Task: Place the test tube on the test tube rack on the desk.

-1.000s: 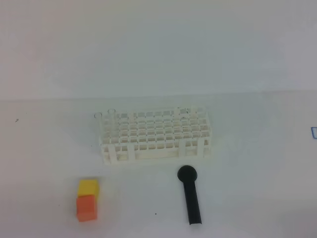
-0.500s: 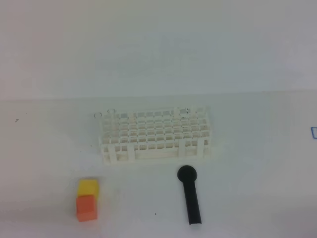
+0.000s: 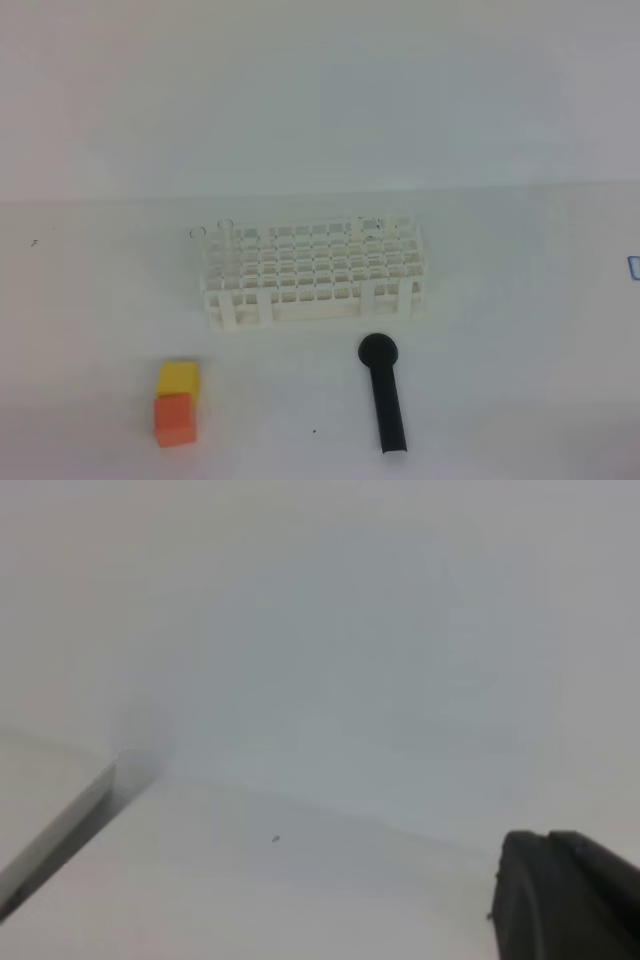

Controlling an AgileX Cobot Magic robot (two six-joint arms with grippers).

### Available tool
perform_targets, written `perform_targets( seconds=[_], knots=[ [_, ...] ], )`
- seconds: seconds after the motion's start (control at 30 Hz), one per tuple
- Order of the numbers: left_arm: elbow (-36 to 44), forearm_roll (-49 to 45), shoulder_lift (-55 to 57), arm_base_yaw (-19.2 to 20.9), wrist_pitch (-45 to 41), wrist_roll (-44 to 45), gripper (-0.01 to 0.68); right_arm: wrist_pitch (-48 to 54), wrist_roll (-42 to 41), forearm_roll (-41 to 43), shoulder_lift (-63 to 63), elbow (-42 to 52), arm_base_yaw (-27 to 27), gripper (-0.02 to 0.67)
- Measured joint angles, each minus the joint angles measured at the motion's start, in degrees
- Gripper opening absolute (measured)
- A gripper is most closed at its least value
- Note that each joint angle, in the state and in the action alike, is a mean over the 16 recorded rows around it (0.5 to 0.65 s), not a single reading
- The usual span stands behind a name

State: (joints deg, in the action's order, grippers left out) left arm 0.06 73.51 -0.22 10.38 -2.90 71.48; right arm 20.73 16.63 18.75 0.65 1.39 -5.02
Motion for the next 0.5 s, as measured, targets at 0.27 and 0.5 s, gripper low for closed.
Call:
perform_targets(
  seconds=[0.27, 0.5],
  knots=[
    [0.0, -26.23, 0.0, 4.92, -11.27, -29.56, -0.001, 0.01, 0.0, 0.0, 0.0, 0.0, 0.0, -0.001],
    [0.0, -42.46, 0.0, 6.37, -16.99, -47.36, -0.001, 0.05, 0.0, 0.0, 0.0, 0.0, 0.0, -0.001]
  ],
)
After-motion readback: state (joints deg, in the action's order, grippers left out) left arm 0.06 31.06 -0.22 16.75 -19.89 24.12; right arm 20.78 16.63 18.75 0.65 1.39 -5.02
